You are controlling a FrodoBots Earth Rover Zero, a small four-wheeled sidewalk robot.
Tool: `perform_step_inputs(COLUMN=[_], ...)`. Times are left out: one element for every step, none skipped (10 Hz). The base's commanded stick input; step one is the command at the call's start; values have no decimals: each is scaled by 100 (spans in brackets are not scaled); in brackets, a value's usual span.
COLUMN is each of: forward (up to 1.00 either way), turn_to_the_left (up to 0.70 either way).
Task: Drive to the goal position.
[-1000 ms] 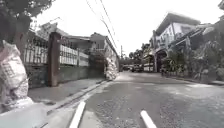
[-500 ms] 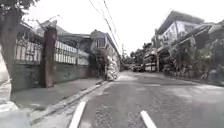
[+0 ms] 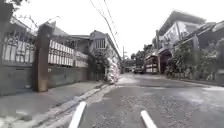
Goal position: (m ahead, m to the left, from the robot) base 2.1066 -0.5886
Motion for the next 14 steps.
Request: perform_step_inputs(forward=[70,70,70,70,70,70,70,70,70,70,70,70,70,70], turn_to_the_left=[0,0,0,0,0,-6,-22,-35,-35,-35,-35,-30,-5,0])
